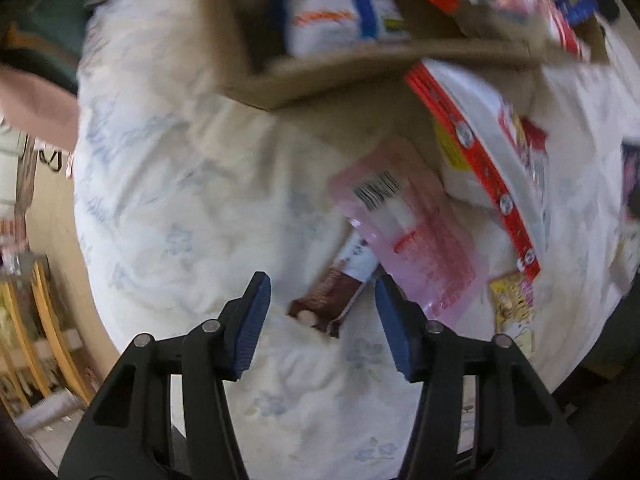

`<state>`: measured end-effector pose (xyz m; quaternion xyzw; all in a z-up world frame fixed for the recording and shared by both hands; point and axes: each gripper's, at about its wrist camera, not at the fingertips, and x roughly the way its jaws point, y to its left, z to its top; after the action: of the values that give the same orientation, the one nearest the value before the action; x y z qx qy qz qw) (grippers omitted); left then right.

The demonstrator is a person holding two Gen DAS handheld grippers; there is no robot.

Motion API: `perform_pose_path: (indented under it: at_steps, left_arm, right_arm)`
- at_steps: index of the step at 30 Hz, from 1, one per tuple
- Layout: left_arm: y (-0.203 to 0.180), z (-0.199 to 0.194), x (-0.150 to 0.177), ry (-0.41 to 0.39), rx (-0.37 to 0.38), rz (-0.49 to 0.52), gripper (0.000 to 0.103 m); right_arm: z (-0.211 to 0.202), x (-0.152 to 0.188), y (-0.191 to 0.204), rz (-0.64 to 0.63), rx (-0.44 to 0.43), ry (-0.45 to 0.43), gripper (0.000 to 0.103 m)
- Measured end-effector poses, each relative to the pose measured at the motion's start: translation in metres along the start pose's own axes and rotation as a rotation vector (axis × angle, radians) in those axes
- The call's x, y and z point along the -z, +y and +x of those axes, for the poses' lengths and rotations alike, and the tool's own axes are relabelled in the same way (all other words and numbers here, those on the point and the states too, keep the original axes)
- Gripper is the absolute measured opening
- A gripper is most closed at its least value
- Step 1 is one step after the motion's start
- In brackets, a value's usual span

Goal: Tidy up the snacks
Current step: 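Grasp brown-white chocolate bar with left tool while right tool grasps blue-white bar, then lower both bars into the box and open both tools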

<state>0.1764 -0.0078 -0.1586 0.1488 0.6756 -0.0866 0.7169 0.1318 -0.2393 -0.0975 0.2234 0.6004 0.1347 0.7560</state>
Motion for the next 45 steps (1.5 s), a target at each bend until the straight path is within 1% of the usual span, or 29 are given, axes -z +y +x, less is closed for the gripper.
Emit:
perform_pose_path:
  at_steps: [1, 2, 3, 5, 7, 9, 10, 12, 13, 15, 16, 17, 18, 20, 21, 23, 24, 25, 26, 29, 32, 33, 34, 36, 37, 38, 40, 43, 45]
  left_arm:
    - [-0.004, 0.003, -0.001, 0.001, -0.016, 0.011, 0.048]
    - [-0.005, 0.006, -0.001, -0.002, -0.016, 0.019, 0.027]
    - [-0.006, 0.007, -0.002, 0.0, 0.003, 0.025, 0.019]
    - [-0.006, 0.001, -0.001, -0.01, 0.028, 0.021, 0.016]
    - [-0.006, -0.008, 0.005, -0.016, 0.068, 0.012, 0.016]
    - [-0.006, -0.017, 0.018, -0.006, 0.085, -0.011, 0.015]
    - [-0.006, -0.02, 0.029, 0.013, 0.102, -0.031, 0.016]
    - [-0.006, -0.019, 0.04, 0.046, 0.132, -0.05, 0.016]
    - [-0.007, -0.018, 0.045, 0.055, 0.132, -0.052, 0.017]
    - [-0.007, -0.013, 0.052, 0.078, 0.1, -0.061, 0.019]
    - [-0.006, -0.009, 0.053, 0.101, 0.093, -0.072, 0.02]
    - [-0.007, -0.006, 0.054, 0.126, 0.094, -0.084, 0.02]
    - [-0.005, -0.004, 0.053, 0.132, 0.096, -0.097, 0.022]
    - [-0.001, -0.002, 0.049, 0.11, 0.085, -0.111, 0.025]
    - [0.0, -0.001, 0.04, 0.098, 0.077, -0.108, 0.026]
    - [-0.004, 0.002, 0.033, 0.083, 0.051, -0.083, 0.026]
    - [-0.003, 0.005, 0.021, 0.082, 0.041, -0.074, 0.026]
    - [-0.005, 0.007, 0.017, 0.078, 0.033, -0.067, 0.026]
    - [-0.006, 0.008, 0.015, 0.078, 0.031, -0.063, 0.026]
    - [-0.008, 0.004, 0.008, 0.066, 0.029, -0.059, 0.015]
    - [-0.011, -0.003, 0.011, 0.061, 0.025, -0.067, 0.015]
    - [-0.008, -0.007, 0.018, 0.059, 0.023, -0.074, 0.015]
    - [-0.006, -0.011, 0.022, 0.054, 0.028, -0.086, 0.015]
    - [-0.003, -0.02, 0.044, 0.029, 0.027, -0.098, 0.015]
    - [0.006, -0.031, 0.055, 0.012, 0.016, -0.106, 0.015]
    - [0.01, -0.04, 0.059, -0.016, -0.006, -0.125, 0.015]
    - [0.02, -0.058, 0.063, -0.073, -0.023, -0.165, 0.015]
    - [0.03, -0.086, 0.066, -0.141, 0.005, -0.246, 0.015]
    - [0.037, -0.108, 0.061, -0.21, 0.01, -0.293, 0.015]
  right_arm:
    - [0.0, -0.001, 0.0, 0.002, -0.007, -0.003, 0.017]
    - [0.001, -0.001, 0.002, 0.004, -0.01, -0.002, 0.017]
    - [0.002, -0.003, 0.003, 0.005, -0.012, -0.002, 0.017]
    - [0.001, -0.003, 0.002, 0.01, -0.016, -0.002, 0.017]
    - [-0.003, -0.004, 0.001, 0.019, -0.023, -0.006, 0.017]
    - [-0.003, -0.004, 0.001, 0.02, -0.028, -0.011, 0.017]
    - [-0.004, -0.004, 0.002, 0.018, -0.032, -0.013, 0.017]
    - [-0.004, -0.004, 0.005, 0.007, -0.038, -0.013, 0.017]
    - [-0.005, -0.003, 0.006, 0.003, -0.038, -0.012, 0.017]
    - [-0.002, -0.003, 0.008, -0.001, -0.036, -0.005, 0.017]
    - [-0.001, -0.003, 0.008, 0.001, -0.036, -0.001, 0.017]
    - [-0.001, -0.003, 0.008, 0.002, -0.036, 0.001, 0.017]
    - [0.0, -0.002, 0.008, 0.002, -0.035, 0.002, 0.017]
    - [0.001, -0.001, 0.009, -0.002, -0.031, 0.003, 0.017]
    - [0.001, -0.001, 0.008, -0.002, -0.03, 0.004, 0.017]
    - [0.003, -0.001, 0.007, 0.001, -0.028, 0.005, 0.017]
    - [0.003, -0.001, 0.007, 0.002, -0.026, 0.006, 0.017]
    - [0.004, -0.001, 0.007, 0.003, -0.023, 0.005, 0.017]
    - [0.004, -0.001, 0.006, 0.004, -0.022, 0.005, 0.017]
    - [0.002, -0.002, 0.003, 0.013, -0.027, 0.001, 0.017]
    - [-0.001, -0.003, 0.003, 0.018, -0.036, -0.006, 0.017]
    - [-0.001, -0.003, 0.004, 0.016, -0.042, -0.009, 0.017]
    - [-0.002, -0.003, 0.005, 0.014, -0.046, -0.011, 0.017]
    - [-0.004, -0.004, 0.009, 0.002, -0.058, -0.014, 0.017]
    - [-0.005, -0.004, 0.011, -0.003, -0.063, -0.015, 0.017]
    - [-0.007, -0.004, 0.013, -0.008, -0.069, -0.018, 0.017]
    - [-0.011, -0.004, 0.017, -0.021, -0.079, -0.031, 0.017]
    - [-0.02, -0.006, 0.022, -0.036, -0.093, -0.057, 0.017]
    - [-0.025, -0.008, 0.024, -0.041, -0.098, -0.079, 0.017]
